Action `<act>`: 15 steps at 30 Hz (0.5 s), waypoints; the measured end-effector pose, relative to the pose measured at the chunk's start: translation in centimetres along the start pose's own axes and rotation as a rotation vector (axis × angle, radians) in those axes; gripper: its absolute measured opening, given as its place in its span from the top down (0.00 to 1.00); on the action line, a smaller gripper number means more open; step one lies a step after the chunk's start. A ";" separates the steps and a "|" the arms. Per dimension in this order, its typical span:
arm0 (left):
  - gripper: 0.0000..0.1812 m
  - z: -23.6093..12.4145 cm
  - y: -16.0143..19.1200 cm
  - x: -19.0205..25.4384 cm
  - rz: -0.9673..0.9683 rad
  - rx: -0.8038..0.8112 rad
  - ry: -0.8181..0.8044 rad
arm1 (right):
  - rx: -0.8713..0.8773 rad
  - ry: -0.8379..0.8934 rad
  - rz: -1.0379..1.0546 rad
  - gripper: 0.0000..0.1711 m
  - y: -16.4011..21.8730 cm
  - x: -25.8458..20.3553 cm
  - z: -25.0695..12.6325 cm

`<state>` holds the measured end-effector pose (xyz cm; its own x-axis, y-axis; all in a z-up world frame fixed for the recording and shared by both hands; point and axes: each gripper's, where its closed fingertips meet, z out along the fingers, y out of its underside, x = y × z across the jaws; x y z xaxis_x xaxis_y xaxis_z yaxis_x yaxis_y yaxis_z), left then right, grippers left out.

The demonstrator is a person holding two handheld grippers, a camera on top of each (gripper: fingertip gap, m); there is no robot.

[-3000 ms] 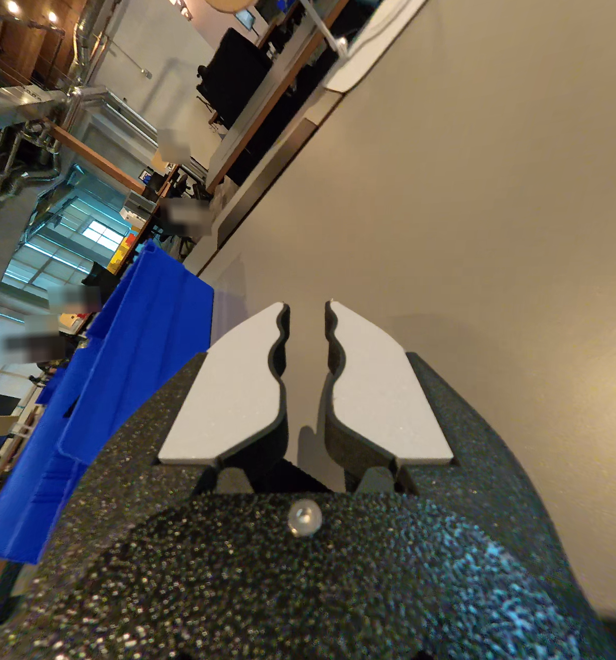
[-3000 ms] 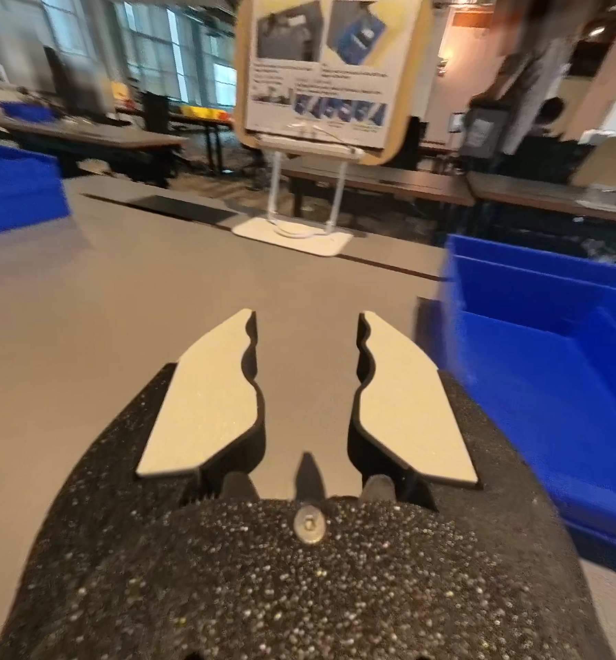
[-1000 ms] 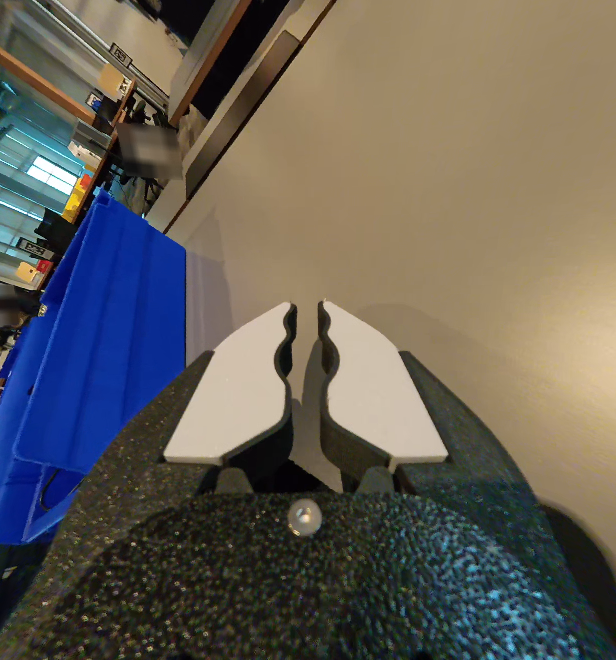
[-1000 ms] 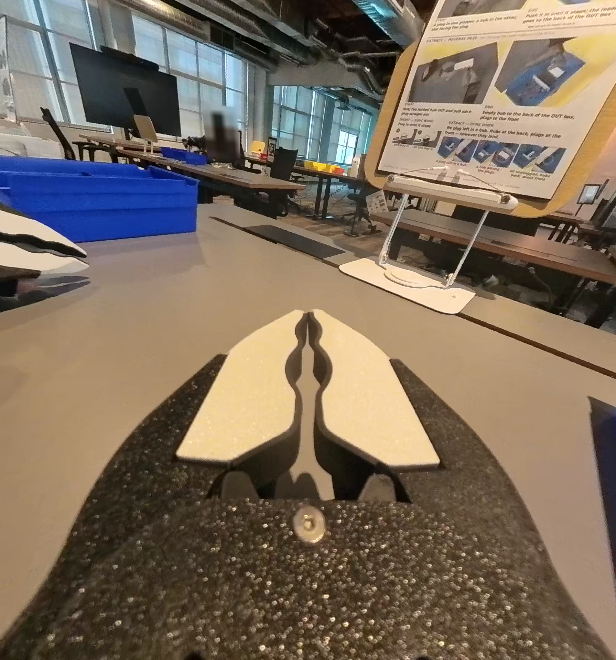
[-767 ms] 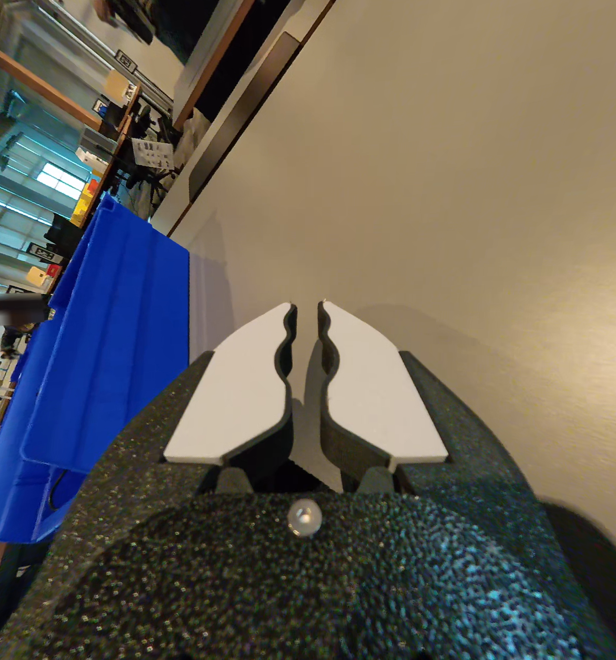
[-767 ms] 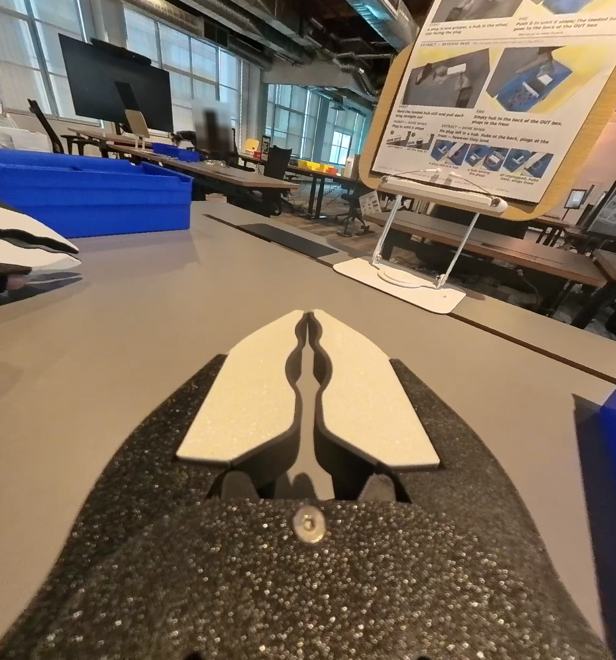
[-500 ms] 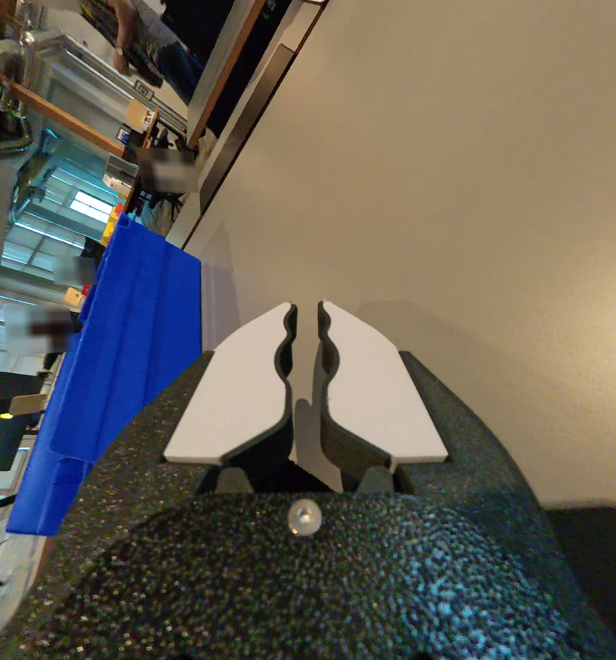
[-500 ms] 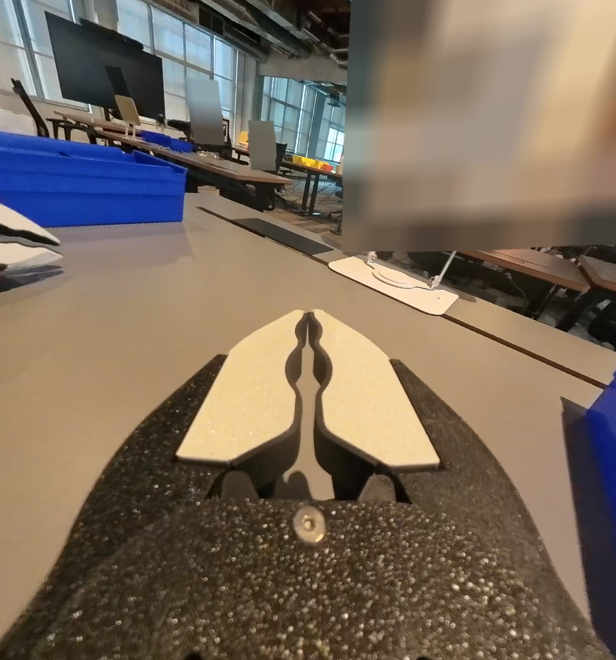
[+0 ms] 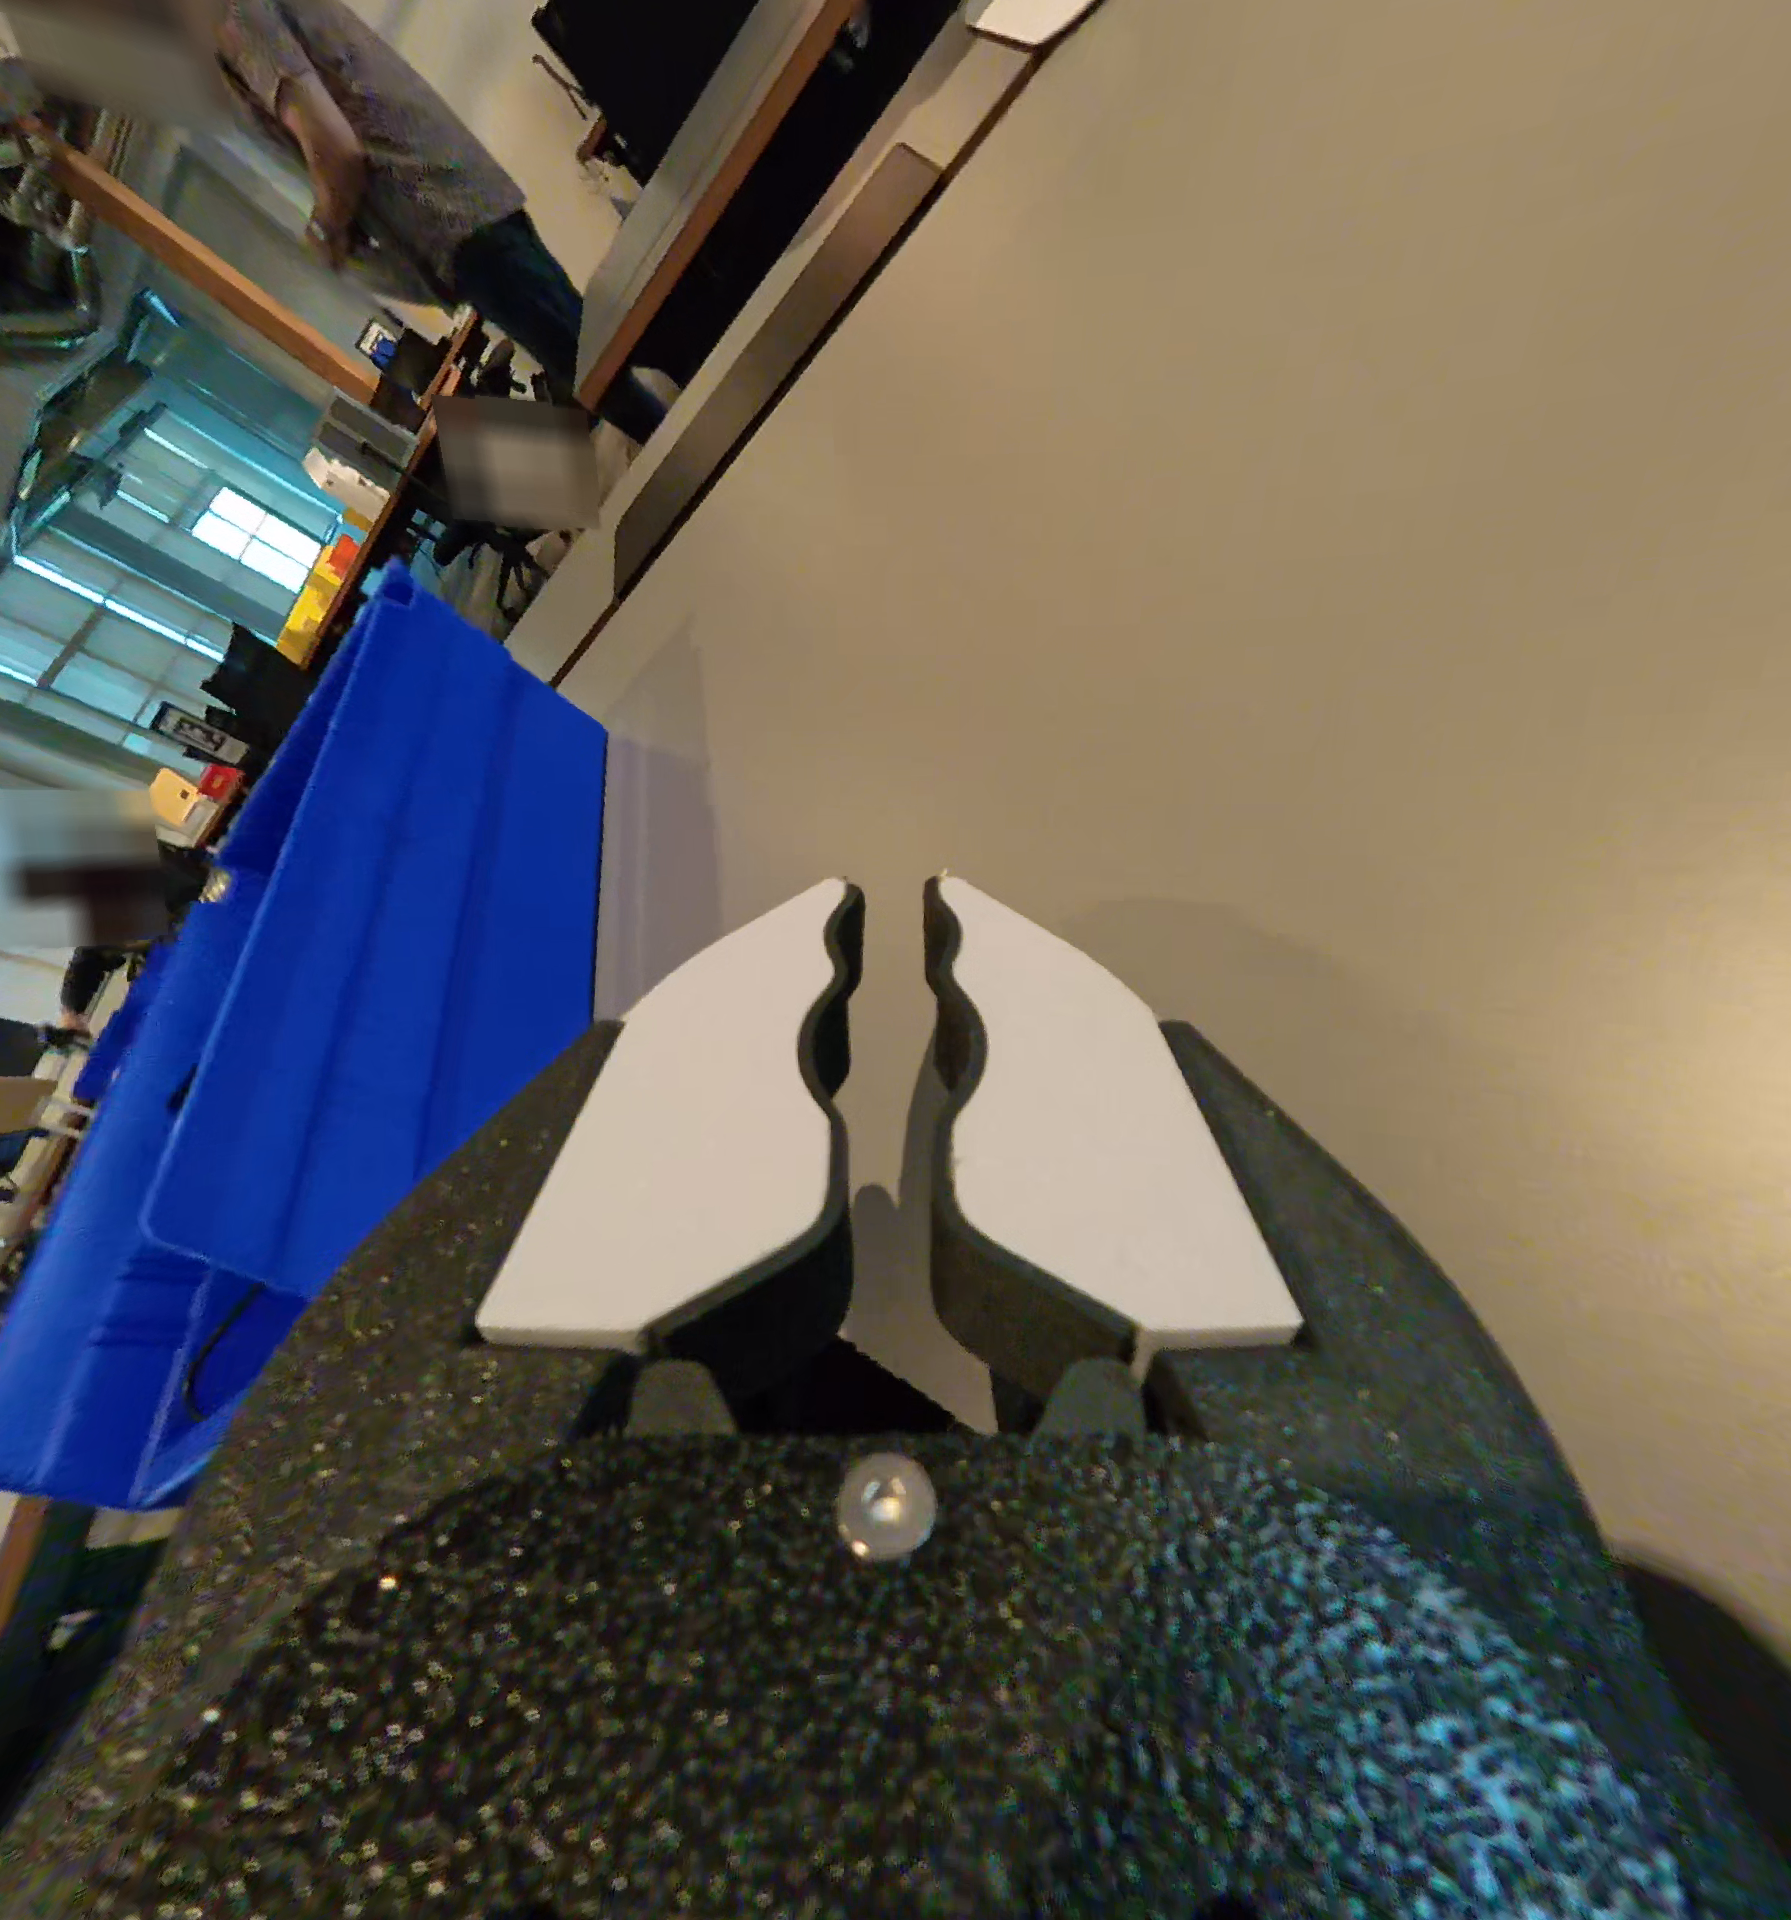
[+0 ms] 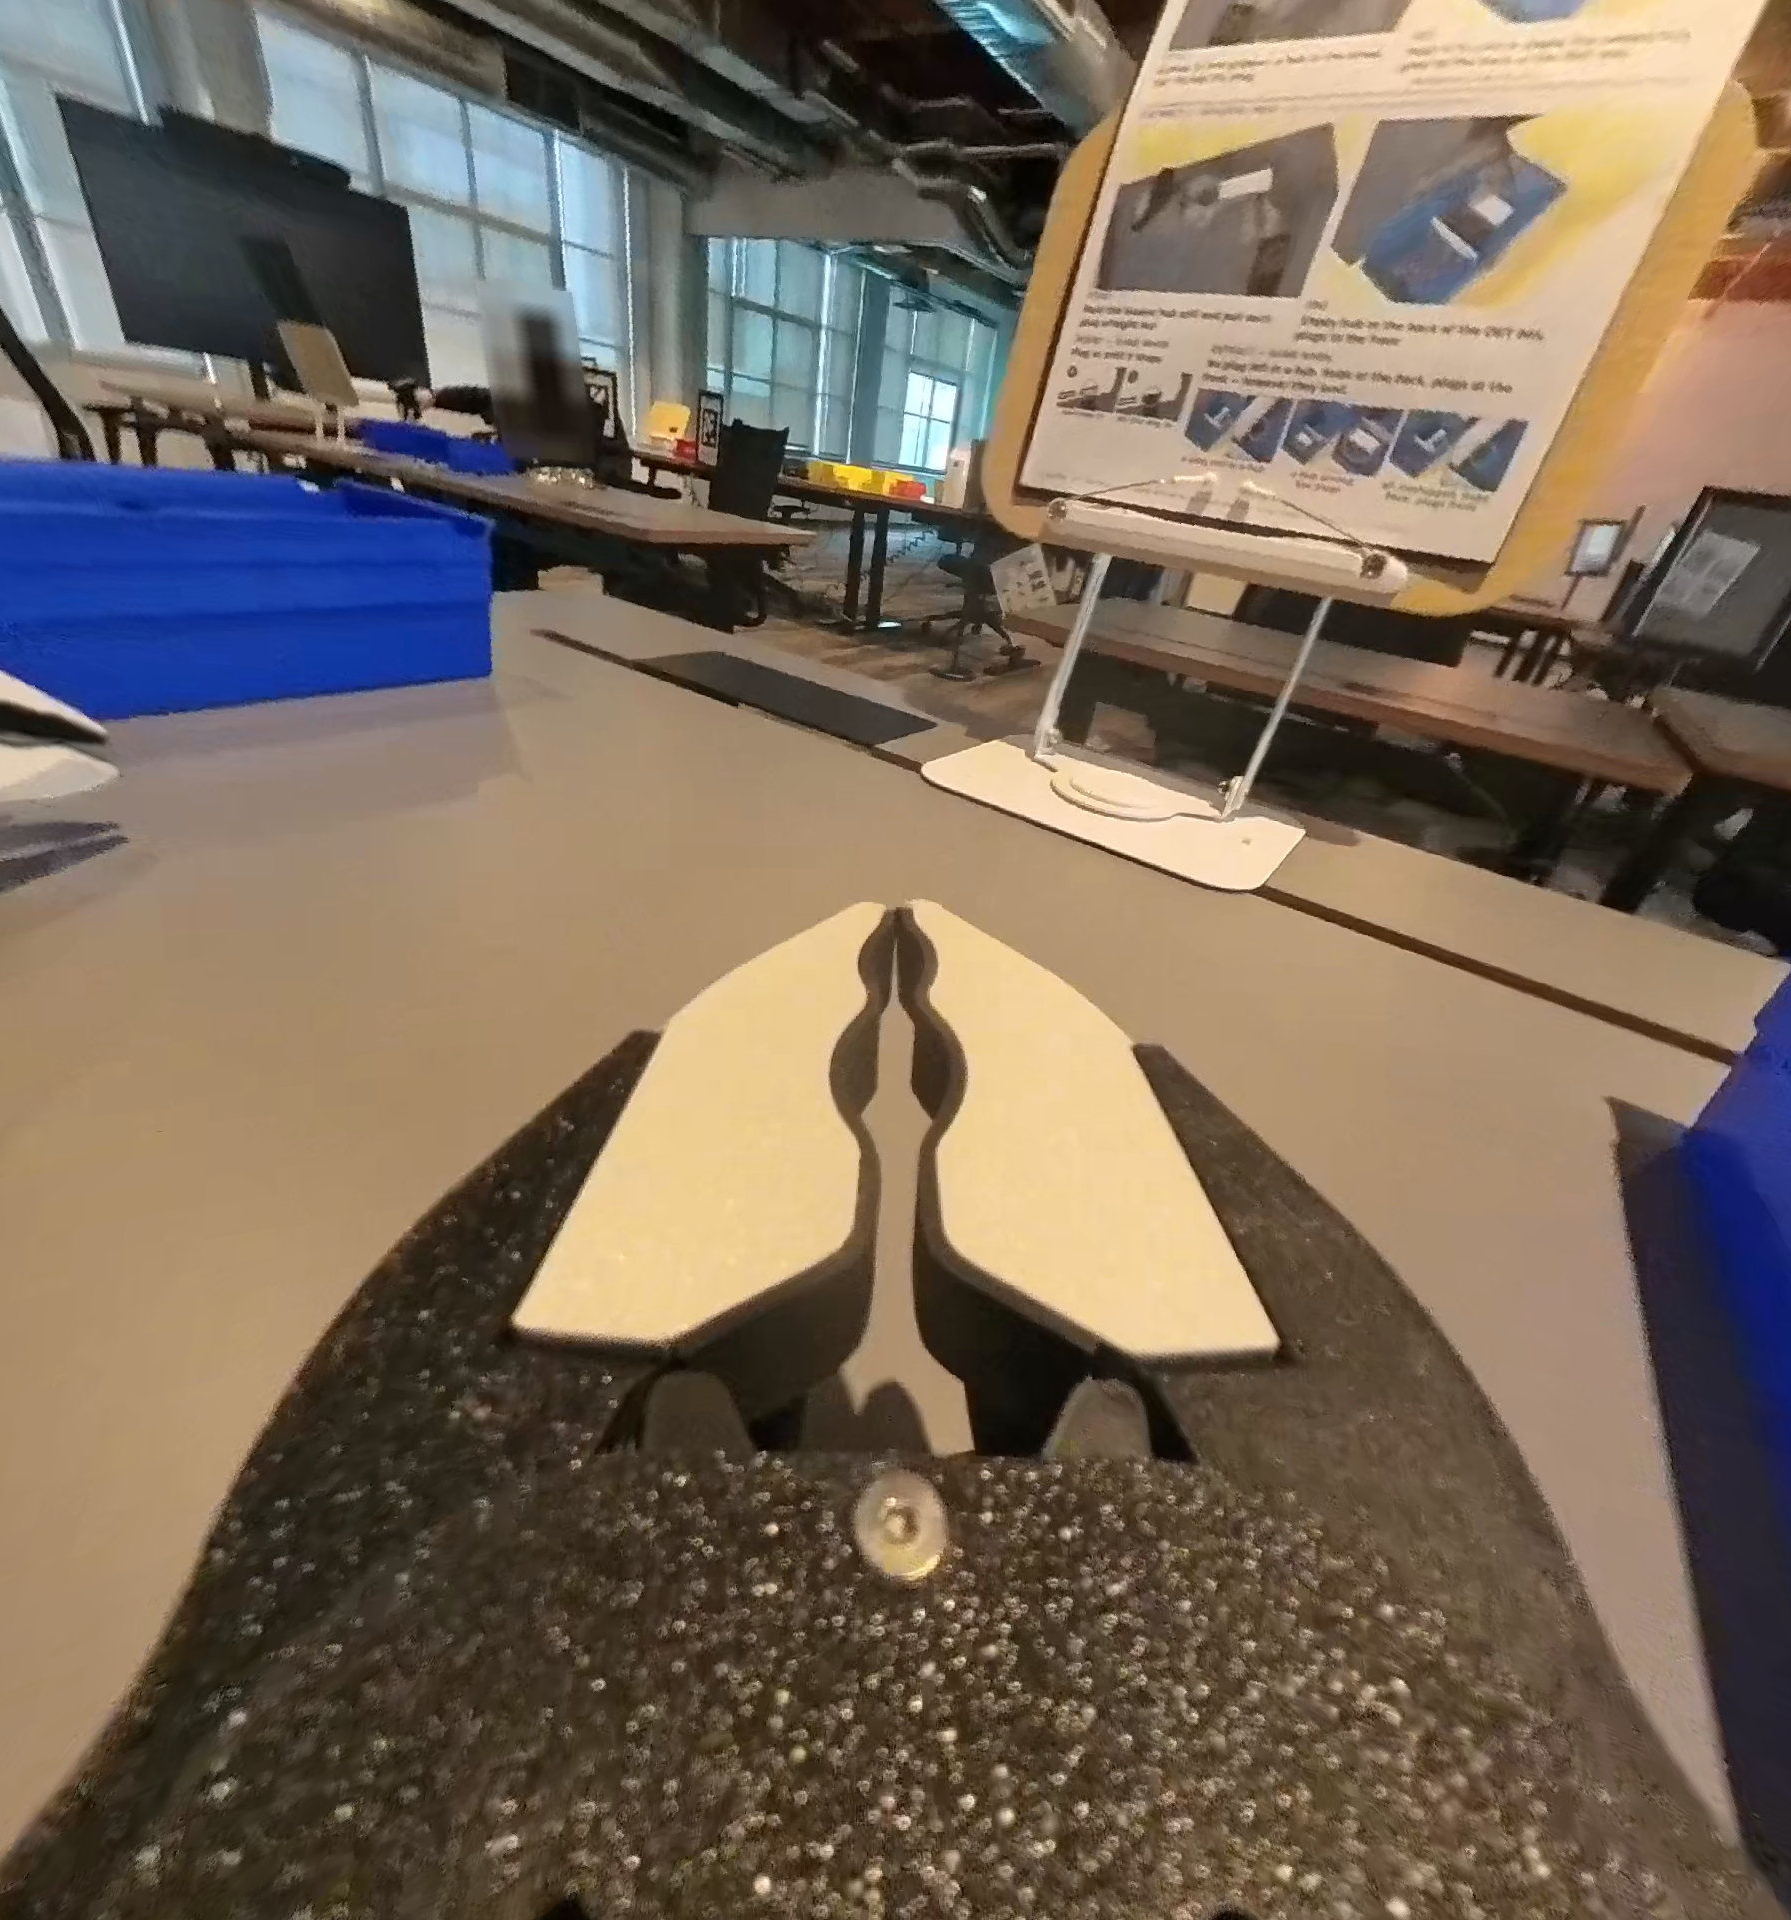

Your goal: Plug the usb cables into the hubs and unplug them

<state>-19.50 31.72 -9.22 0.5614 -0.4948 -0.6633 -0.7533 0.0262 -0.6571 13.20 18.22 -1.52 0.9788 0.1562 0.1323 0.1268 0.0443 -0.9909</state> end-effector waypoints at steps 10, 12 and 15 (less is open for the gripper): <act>0.94 0.1 -4.2 0.2 -0.247 0.146 0.076 | 0.018 0.041 0.144 1.00 -0.3 2.1 -1.0; 0.94 0.0 -5.1 0.9 -0.245 0.165 0.077 | 0.040 0.046 0.193 1.00 -0.6 2.6 -1.4; 0.94 0.0 -5.7 1.7 -0.218 0.159 0.073 | 0.054 0.073 0.229 1.00 -0.7 3.6 -1.9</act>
<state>-14.21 30.71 -6.62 0.6736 -0.5649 -0.4766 -0.5511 0.0458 -0.8332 16.96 16.92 -0.41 0.9903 0.0963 -0.1000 -0.1068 0.0684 -0.9919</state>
